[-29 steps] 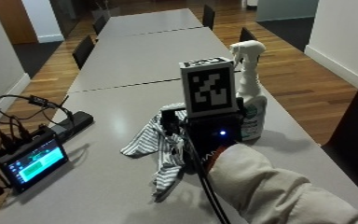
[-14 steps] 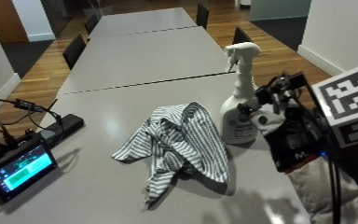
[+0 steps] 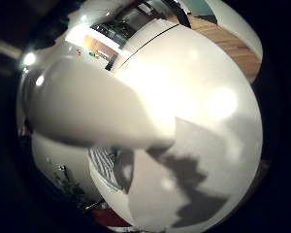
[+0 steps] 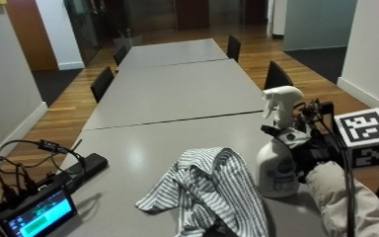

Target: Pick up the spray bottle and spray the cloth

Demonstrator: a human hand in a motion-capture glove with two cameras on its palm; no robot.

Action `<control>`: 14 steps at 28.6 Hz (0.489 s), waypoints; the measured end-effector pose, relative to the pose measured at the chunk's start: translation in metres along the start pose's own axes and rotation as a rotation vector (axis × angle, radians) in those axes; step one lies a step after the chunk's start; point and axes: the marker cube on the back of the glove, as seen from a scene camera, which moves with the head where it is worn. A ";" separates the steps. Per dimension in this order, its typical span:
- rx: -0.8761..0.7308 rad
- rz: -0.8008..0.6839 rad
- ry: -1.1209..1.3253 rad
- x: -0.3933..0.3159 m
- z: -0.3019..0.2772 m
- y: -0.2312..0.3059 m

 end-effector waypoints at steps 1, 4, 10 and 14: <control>-0.004 0.003 -0.010 0.007 -0.001 0.001; -0.008 -0.005 -0.041 0.021 0.000 0.003; 0.136 0.007 0.009 0.031 -0.006 0.025; 0.235 -0.002 0.029 0.022 -0.008 0.020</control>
